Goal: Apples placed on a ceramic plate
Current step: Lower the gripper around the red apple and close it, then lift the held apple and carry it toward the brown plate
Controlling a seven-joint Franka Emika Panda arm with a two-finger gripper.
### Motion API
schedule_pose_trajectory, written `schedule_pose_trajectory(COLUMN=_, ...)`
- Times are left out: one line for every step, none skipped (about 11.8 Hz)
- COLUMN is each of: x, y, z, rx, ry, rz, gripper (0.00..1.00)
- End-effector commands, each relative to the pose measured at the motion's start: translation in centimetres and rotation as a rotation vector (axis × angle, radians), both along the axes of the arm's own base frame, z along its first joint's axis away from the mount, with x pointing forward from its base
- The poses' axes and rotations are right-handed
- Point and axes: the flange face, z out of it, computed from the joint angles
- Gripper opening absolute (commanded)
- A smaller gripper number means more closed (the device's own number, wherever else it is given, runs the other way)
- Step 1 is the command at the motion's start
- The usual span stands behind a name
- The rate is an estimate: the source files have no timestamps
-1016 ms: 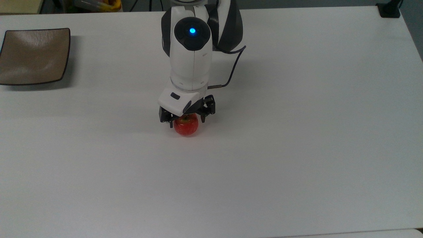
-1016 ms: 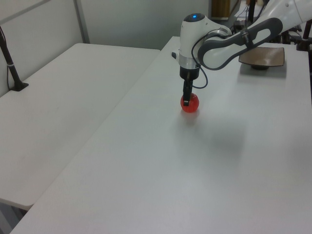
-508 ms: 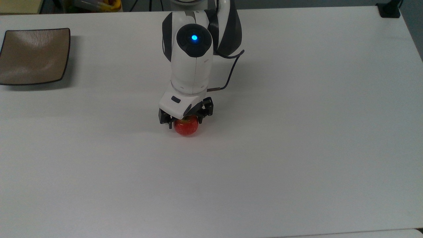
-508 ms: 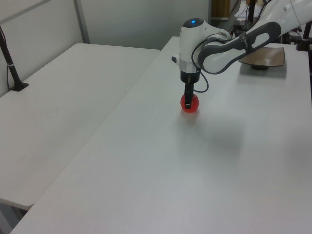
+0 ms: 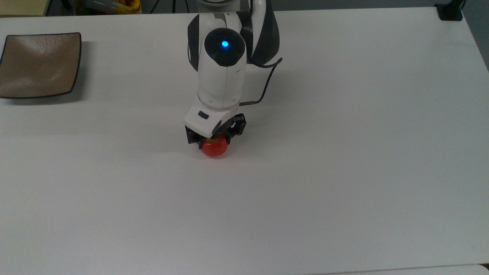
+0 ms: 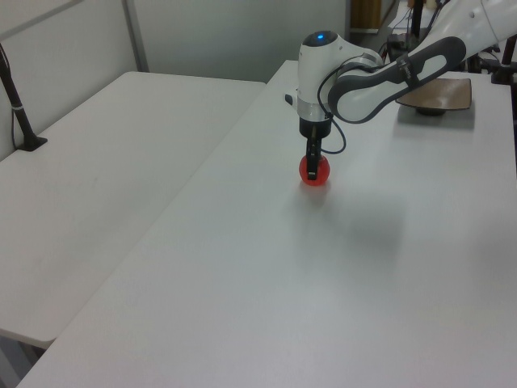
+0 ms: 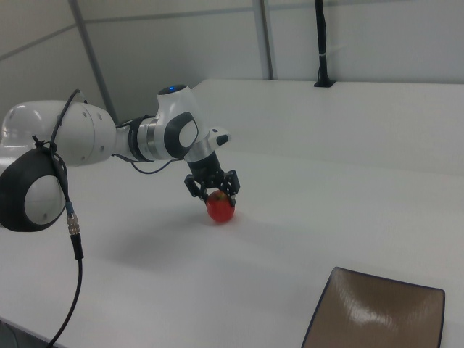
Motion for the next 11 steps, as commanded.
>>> schedule_pose_trajectory(x=-0.5, y=-0.2, z=1.4, rx=-0.013, ry=-0.012, rz=-0.008, gripper=0.24)
schedule_pose_trajectory(x=-0.6, y=-0.3, z=2.8, rx=-0.006, ry=-0.028, rz=-0.013, gripper=0.24)
schedule_pose_trajectory(x=-1.0, y=-0.5, z=3.9, rx=-0.002, ry=-0.027, rz=-0.022, gripper=0.24)
schedule_pose_trajectory(x=-1.6, y=-0.8, z=6.2, rx=-0.003, ry=-0.020, rz=-0.033, gripper=0.24)
schedule_pose_trajectory(x=-2.0, y=-0.9, z=7.9, rx=-0.003, ry=-0.020, rz=-0.038, gripper=0.25)
schedule_pose_trajectory(x=-2.8, y=-1.0, z=10.8, rx=0.000, ry=-0.034, rz=-0.043, gripper=0.25)
schedule_pose_trajectory(x=-3.4, y=-1.4, z=12.7, rx=0.006, ry=-0.036, rz=-0.051, gripper=0.25)
schedule_pose_trajectory(x=-4.8, y=-2.3, z=15.7, rx=0.027, ry=-0.033, rz=-0.076, gripper=0.25)
schedule_pose_trajectory(x=-5.9, y=-3.2, z=18.0, rx=0.055, ry=-0.039, rz=-0.096, gripper=0.25)
schedule_pose_trajectory(x=-7.7, y=-4.5, z=20.7, rx=0.086, ry=-0.035, rz=-0.119, gripper=0.25)
schedule_pose_trajectory(x=-8.8, y=-5.4, z=21.8, rx=0.091, ry=-0.020, rz=-0.107, gripper=0.25)
